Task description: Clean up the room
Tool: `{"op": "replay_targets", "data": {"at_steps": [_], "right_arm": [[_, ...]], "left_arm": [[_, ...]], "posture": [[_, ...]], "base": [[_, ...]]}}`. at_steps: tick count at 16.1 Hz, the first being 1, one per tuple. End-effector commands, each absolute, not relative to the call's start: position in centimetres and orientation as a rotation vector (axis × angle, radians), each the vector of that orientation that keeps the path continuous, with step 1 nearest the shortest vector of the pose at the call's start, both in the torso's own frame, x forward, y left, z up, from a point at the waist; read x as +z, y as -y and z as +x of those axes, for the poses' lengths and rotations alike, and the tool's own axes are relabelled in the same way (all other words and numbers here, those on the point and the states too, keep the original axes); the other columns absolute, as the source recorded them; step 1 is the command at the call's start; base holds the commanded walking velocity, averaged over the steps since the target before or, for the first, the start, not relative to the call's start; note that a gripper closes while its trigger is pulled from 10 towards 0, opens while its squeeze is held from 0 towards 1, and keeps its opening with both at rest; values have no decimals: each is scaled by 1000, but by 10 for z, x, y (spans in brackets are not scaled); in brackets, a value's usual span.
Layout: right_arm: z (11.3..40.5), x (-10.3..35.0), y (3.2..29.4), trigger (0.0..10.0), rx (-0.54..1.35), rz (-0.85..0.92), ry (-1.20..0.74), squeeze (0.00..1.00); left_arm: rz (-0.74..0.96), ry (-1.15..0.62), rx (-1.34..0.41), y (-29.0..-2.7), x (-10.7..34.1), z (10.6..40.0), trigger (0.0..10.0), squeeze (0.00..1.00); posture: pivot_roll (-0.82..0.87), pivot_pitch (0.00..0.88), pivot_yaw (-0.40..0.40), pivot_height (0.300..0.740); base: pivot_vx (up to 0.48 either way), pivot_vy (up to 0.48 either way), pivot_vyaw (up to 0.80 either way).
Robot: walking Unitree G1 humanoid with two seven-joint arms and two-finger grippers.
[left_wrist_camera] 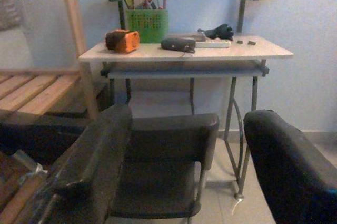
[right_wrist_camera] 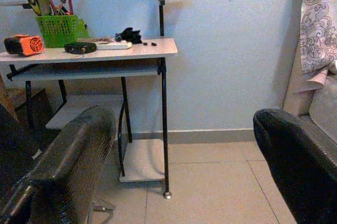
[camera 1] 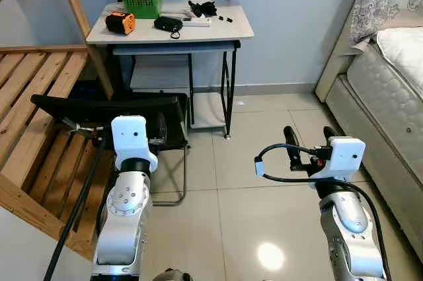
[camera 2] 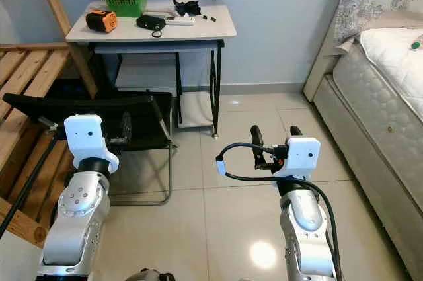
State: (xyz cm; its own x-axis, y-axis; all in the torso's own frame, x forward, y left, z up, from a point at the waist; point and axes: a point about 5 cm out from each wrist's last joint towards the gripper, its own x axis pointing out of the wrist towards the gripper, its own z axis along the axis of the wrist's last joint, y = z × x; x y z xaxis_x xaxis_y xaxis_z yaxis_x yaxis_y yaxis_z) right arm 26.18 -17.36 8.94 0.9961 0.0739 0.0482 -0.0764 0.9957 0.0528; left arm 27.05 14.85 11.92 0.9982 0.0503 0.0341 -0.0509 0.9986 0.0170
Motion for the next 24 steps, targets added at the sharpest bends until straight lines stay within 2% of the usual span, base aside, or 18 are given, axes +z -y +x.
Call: {"op": "replay_targets", "data": {"at_steps": [1,2,3,4,5,6,8,10,12,13,14,19,24], "right_arm": [[299,52,150,10000,153,72,-258,0],[295,83,148,10000,92,46,-48,933],[295,90,148,10000,84,21,0,0],[299,84,151,10000,65,46,-37,0],[300,78,154,10000,36,76,-45,882],[295,78,159,10000,10,42,-36,1000],[280,72,176,10000,-16,-23,-27,1000],[265,69,188,10000,-7,-107,-19,1000],[269,62,187,10000,-8,-121,-66,1000],[277,62,174,10000,42,-97,-74,0],[282,61,172,10000,24,-104,-102,0],[282,59,175,10000,13,-122,-91,0],[285,55,178,10000,6,-128,-104,0]], "left_arm": [[-76,-206,-121,-156,69,291,10000,0],[-43,-51,-256,-127,106,304,10000,1000],[9,-37,-254,-126,110,307,10000,541],[77,-36,-217,-129,108,313,10000,0],[1,50,-264,-133,116,313,10000,1000],[-6,39,-203,-142,112,309,10000,1000],[-58,38,-94,-157,100,291,10000,1000],[-44,50,-166,-144,95,276,10000,1000],[-6,55,-120,-152,97,291,10000,1000],[29,53,-113,-147,104,303,10000,0],[77,63,-126,-143,109,309,10000,0],[-5,-31,-160,-136,89,311,10000,0],[39,-21,-201,-136,90,317,10000,0]], "posture": [[-72,0,73,740],[-98,0,38,740],[-101,0,45,740],[-103,0,48,740],[-102,0,45,740],[-95,0,39,740],[-85,0,39,740],[-92,0,30,740],[-105,0,13,740],[-111,0,17,740],[-117,0,23,740],[-137,0,35,740],[-138,0,31,740]], "base": [[0,0,0],[0,0,0],[0,0,0],[0,0,0],[0,0,0],[0,0,0],[0,0,0],[0,0,0],[0,0,0],[311,-364,0],[319,-356,-663],[133,-137,-620],[0,467,-631]]}}
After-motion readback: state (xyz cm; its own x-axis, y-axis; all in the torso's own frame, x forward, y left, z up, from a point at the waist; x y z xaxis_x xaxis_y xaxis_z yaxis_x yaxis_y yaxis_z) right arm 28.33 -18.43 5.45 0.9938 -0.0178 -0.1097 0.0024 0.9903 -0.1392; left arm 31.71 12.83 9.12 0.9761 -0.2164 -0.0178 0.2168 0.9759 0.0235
